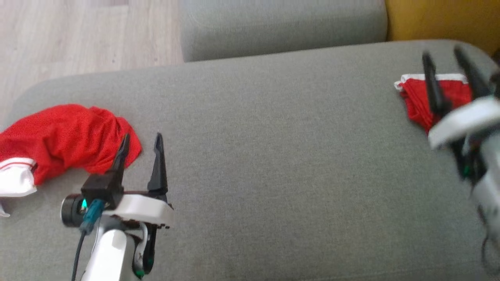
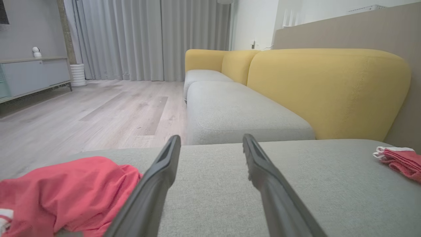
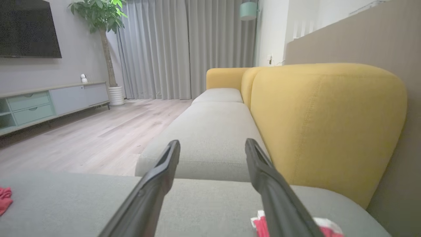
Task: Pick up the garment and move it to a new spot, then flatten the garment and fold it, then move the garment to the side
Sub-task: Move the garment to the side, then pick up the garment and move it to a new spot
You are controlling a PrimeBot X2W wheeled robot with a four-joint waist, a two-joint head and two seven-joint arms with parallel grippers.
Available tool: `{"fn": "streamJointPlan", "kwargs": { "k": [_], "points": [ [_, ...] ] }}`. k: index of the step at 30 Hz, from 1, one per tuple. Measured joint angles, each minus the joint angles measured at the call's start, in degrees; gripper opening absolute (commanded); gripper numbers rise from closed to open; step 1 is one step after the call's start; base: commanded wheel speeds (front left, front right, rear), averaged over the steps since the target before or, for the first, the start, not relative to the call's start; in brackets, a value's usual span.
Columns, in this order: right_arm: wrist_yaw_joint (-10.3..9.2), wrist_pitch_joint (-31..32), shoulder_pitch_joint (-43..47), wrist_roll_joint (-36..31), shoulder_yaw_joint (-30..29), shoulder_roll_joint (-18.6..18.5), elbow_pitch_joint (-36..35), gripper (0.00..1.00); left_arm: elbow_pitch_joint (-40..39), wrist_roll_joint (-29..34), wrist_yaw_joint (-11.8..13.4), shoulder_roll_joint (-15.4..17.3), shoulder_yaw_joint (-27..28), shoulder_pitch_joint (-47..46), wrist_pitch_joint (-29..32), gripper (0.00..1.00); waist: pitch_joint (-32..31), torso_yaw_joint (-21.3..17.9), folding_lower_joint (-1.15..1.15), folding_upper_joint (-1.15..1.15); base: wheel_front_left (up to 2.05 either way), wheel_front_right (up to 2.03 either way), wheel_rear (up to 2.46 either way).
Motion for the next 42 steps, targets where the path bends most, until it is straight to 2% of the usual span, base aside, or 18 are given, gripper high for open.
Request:
{"fn": "streamJointPlan", "kwargs": {
  "k": [5, 9, 18, 32, 36, 42],
  "points": [
    [0.00, -0.01, 15.01, -5.48, -9.22, 4.35, -7.05, 1.00, -0.42, 0.85, -0.03, -0.12, 0.34, 1.26, 0.00, 1.00, -0.90, 1.09, 0.00, 0.00, 0.00, 0.00, 0.00],
    [0.00, -0.01, 23.93, -8.69, -13.81, 8.77, -13.93, 1.00, -0.82, 1.14, 0.02, -0.25, 0.51, 2.19, 0.00, 1.00, -1.07, 1.77, 0.00, 0.00, 0.00, 0.00, 0.00],
    [0.00, -0.02, 33.39, -14.10, -20.34, 14.83, -23.62, 1.00, -1.31, 1.43, 0.16, -0.46, 1.90, 4.05, 0.00, 1.00, -0.56, 2.17, 0.00, 0.00, 0.00, 0.00, 0.00],
    [0.00, -0.02, 34.17, -16.05, -21.87, 15.41, -24.70, 1.00, -1.01, 1.45, 0.15, -0.58, 1.56, 4.26, 0.00, 1.00, 0.02, 3.27, 0.00, 0.00, 0.00, 0.00, 0.00],
    [0.00, -0.02, 34.14, -16.04, -22.10, 15.45, -25.09, 1.00, -0.47, 0.87, 0.18, -0.62, 1.32, 4.02, 0.00, 1.00, 0.59, 5.35, 0.00, 0.00, 0.00, 0.00, 0.00],
    [0.00, -0.02, 33.99, -15.85, -21.06, 15.45, -25.23, 1.00, -0.78, 1.07, 0.60, -0.68, 1.55, 2.86, 0.00, 1.00, 1.75, 11.65, 0.00, 0.00, 0.00, 0.00, 0.00]
  ]
}}
